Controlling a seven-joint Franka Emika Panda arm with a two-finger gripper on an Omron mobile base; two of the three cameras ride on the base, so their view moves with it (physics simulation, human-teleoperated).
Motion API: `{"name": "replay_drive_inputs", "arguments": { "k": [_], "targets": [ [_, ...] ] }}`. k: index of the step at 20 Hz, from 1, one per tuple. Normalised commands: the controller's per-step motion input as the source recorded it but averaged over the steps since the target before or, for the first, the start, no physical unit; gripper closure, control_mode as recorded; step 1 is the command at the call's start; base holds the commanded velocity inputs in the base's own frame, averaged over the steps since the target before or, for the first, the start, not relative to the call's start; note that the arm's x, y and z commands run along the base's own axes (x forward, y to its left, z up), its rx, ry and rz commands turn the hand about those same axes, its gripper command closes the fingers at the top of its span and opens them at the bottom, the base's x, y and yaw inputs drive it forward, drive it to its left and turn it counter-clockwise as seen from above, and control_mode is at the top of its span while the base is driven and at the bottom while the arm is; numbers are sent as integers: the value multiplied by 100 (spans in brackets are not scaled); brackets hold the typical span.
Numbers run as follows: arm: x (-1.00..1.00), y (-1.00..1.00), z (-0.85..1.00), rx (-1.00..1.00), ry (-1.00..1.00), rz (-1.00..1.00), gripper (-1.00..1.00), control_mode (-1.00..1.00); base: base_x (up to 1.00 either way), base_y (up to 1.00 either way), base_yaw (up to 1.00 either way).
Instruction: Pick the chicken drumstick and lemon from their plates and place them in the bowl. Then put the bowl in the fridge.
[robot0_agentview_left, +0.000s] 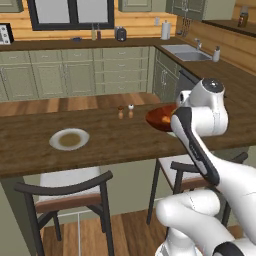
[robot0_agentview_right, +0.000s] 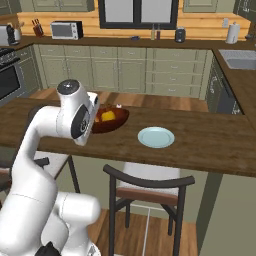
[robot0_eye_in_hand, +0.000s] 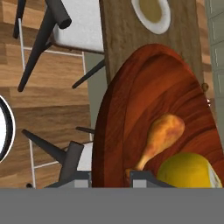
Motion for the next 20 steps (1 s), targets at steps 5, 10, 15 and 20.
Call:
{"name": "replay_drive_inputs", "arguments": {
  "k": [5,10,15,20],
  "targets": [
    [-42,1,4,10,-9,0,100,-100,0,0,0],
    [-10,20,2,0,-7,-2,100,-100,0,0,0],
    [-6,0,6,0,-6,-5,100,-100,0,0,0],
    [-12,-4,14,6,0,-1,100,-100,0,0,0]
  ]
}}
